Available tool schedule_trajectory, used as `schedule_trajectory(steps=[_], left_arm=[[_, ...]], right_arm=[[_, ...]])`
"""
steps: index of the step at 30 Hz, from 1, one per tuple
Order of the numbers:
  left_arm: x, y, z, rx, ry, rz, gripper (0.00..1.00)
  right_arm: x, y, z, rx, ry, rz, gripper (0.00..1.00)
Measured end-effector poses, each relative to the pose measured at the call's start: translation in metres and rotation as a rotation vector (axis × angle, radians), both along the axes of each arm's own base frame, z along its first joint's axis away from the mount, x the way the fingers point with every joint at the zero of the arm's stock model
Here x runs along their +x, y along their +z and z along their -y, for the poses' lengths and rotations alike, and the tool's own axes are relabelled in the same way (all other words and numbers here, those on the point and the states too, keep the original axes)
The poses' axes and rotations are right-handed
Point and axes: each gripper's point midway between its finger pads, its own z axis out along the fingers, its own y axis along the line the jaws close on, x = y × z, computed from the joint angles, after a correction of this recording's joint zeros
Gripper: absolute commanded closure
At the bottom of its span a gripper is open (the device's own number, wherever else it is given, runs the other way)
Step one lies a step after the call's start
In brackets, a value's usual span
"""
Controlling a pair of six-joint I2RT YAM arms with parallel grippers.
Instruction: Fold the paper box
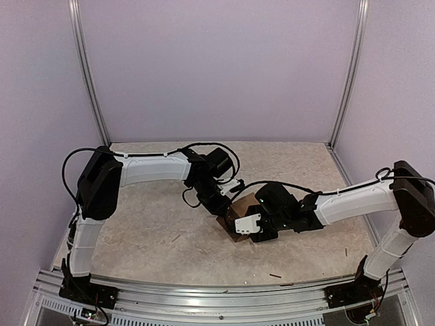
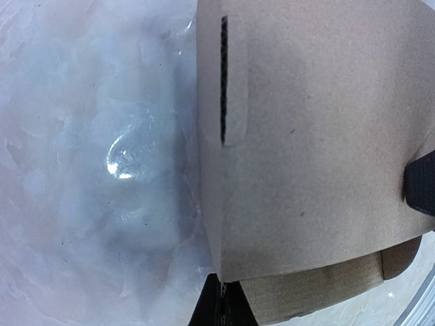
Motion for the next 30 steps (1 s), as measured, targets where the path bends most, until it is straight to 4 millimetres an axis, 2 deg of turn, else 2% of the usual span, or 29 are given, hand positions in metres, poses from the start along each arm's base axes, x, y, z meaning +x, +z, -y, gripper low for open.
schedule_trajectory(steps=[14, 30], left_arm=[[0.004, 0.001, 0.005, 0.062, -0.005, -0.079, 0.99], [0.005, 0.004, 0.017, 0.066, -0.045, -0.073, 0.86]], right_arm=[[0.000, 0.000, 0.001, -0.011, -0.006, 0.010, 0.37], [-0.003, 0.002, 0.004, -0.024, -0.007, 0.012, 0.36]])
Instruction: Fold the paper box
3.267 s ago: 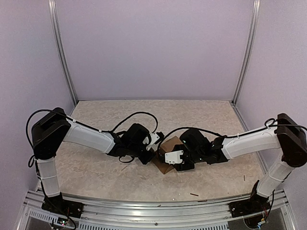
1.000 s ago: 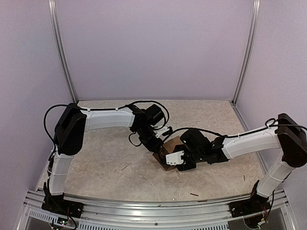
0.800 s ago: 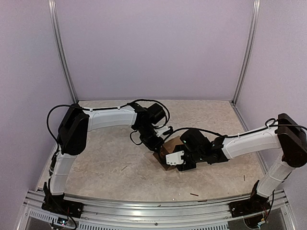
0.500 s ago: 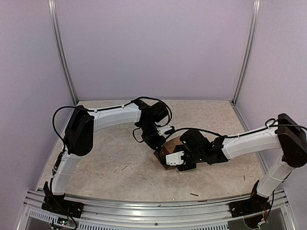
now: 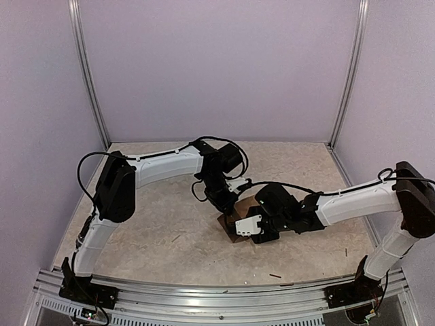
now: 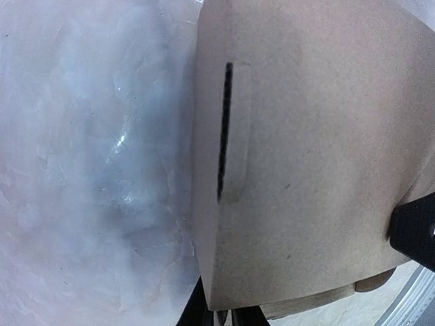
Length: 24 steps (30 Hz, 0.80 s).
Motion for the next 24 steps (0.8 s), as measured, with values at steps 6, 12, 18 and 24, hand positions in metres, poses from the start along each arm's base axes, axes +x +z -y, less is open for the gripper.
schedule_trajectory(steps=[6, 12, 18, 24], left_arm=[[-0.007, 0.013, 0.012, -0.061, -0.022, 0.021, 0.73], [-0.014, 0.020, 0.011, -0.103, -0.029, 0.054, 0.62], [-0.019, 0.030, -0.004, -0.153, -0.029, 0.098, 0.57], [-0.011, 0.026, -0.005, -0.217, -0.035, 0.136, 0.55]], right_arm=[[-0.015, 0.003, 0.004, -0.003, 0.037, -0.056, 0.33], [-0.030, 0.005, 0.010, -0.015, 0.068, -0.114, 0.31], [-0.036, 0.010, 0.016, -0.019, 0.073, -0.128, 0.30], [-0.037, 0.015, 0.024, -0.020, 0.064, -0.140, 0.30]])
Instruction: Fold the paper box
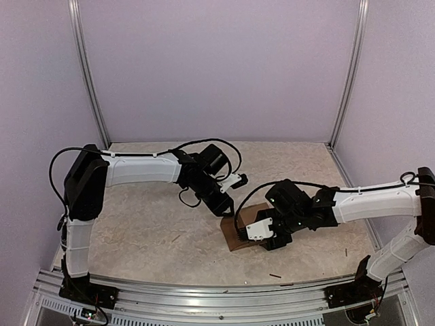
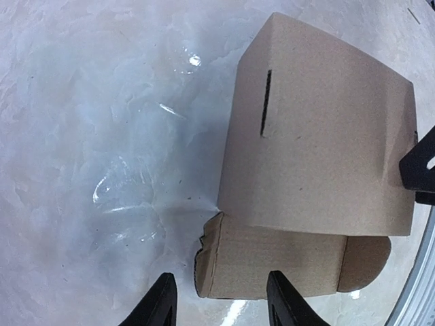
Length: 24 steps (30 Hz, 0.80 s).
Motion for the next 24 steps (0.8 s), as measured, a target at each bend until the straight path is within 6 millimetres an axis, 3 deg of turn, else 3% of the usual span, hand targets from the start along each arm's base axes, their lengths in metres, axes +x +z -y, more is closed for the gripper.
schedule_trajectory(steps=[4, 12, 17, 24], left_arm=[[0.006, -0.008, -0.004, -0.042, 0.006, -0.019, 0.56], [0.028, 0.002, 0.002, -0.187, 0.011, -0.064, 0.65], [0.021, -0.018, 0.005, -0.206, -0.011, -0.154, 0.62], [0.013, -0.025, 0.010, -0.228, -0.031, -0.216, 0.76]], right_arm=[[0.000, 0.001, 0.008, -0.007, -0.016, -0.024, 0.30], [0.010, 0.009, 0.020, 0.003, -0.064, -0.050, 0.29], [0.011, 0.010, 0.024, 0.008, -0.077, -0.063, 0.29], [0.013, 0.010, 0.026, 0.027, -0.097, -0.089, 0.29]])
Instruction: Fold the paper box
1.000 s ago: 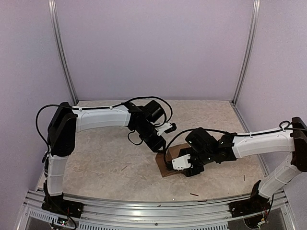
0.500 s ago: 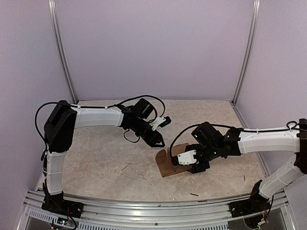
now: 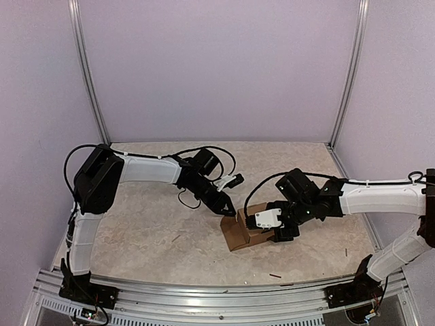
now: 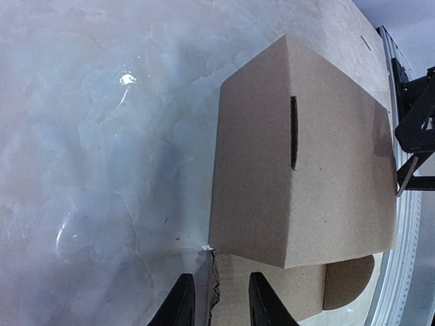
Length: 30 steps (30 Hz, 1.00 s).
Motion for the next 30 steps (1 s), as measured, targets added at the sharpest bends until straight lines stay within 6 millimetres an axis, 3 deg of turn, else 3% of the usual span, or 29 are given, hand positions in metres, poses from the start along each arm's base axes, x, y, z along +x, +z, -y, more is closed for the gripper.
schedule_trajectory(steps=[13, 20, 21, 23, 25, 30], left_arm=[[0.004, -0.008, 0.008, -0.061, -0.004, -0.030, 1.00], [-0.012, -0.010, -0.004, -0.125, 0.004, 0.001, 1.00], [-0.013, -0.009, -0.006, -0.128, 0.004, 0.004, 0.98], [-0.015, -0.007, -0.006, -0.141, 0.003, 0.023, 0.76], [-0.015, -0.009, -0.005, -0.138, 0.007, 0.051, 0.61], [-0.018, -0.012, -0.002, -0.099, 0.049, 0.066, 0.51]], right_arm=[[0.000, 0.000, -0.001, 0.008, -0.007, -0.009, 0.29], [0.000, 0.000, -0.001, 0.009, -0.009, -0.010, 0.29], [0.000, 0.000, 0.000, 0.009, -0.010, -0.010, 0.29], [0.000, 0.000, 0.000, 0.009, -0.011, -0.010, 0.29], [0.001, 0.000, 0.001, 0.009, -0.014, -0.010, 0.29], [0.001, 0.000, 0.001, 0.011, -0.015, -0.012, 0.29]])
